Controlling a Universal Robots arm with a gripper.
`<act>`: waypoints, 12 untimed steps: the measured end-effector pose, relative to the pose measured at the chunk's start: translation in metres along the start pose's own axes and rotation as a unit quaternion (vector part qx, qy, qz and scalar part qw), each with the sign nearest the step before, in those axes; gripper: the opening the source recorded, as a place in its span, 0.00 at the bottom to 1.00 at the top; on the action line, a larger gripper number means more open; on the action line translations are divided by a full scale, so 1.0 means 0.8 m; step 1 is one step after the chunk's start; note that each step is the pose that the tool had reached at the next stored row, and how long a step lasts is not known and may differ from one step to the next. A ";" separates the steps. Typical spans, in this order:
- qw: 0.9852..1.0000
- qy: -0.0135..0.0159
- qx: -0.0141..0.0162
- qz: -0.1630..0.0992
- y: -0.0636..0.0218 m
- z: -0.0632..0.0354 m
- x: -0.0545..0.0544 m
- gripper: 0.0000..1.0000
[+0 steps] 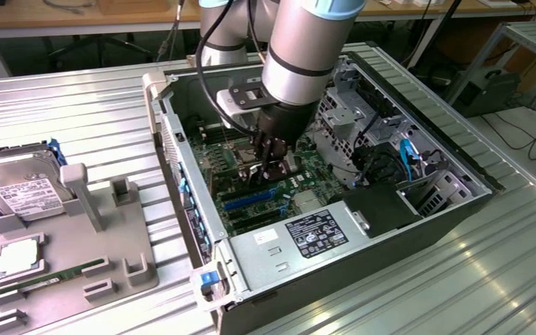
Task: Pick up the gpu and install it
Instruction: 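Insert the gpu into the slot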
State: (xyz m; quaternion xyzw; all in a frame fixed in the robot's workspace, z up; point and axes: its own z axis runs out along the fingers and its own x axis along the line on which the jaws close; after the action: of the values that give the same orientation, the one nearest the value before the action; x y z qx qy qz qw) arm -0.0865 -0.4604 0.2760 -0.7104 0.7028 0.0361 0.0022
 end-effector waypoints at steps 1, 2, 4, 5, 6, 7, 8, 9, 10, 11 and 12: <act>1.000 0.000 0.000 0.000 0.000 0.000 0.000 0.28; 1.000 0.000 0.000 0.000 0.001 0.001 0.000 0.28; 1.000 0.000 0.000 0.000 0.001 0.001 0.000 0.28; 1.000 0.000 0.000 0.000 0.001 0.001 0.000 0.28; 1.000 0.000 0.000 0.000 0.002 0.001 0.000 0.28; 1.000 0.000 0.000 0.000 0.002 0.001 0.000 0.28; 1.000 0.000 0.000 0.000 0.002 0.001 0.000 0.28; 1.000 0.000 0.000 0.000 0.003 0.002 0.000 0.28; 1.000 0.000 0.000 0.000 0.003 0.002 0.000 0.28; 1.000 0.000 0.000 0.000 0.003 0.002 0.000 0.28; 1.000 0.000 0.000 0.000 0.003 0.002 0.000 0.28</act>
State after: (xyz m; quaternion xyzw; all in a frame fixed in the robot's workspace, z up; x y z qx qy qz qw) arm -0.0889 -0.4604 0.2747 -0.7105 0.7028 0.0363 0.0022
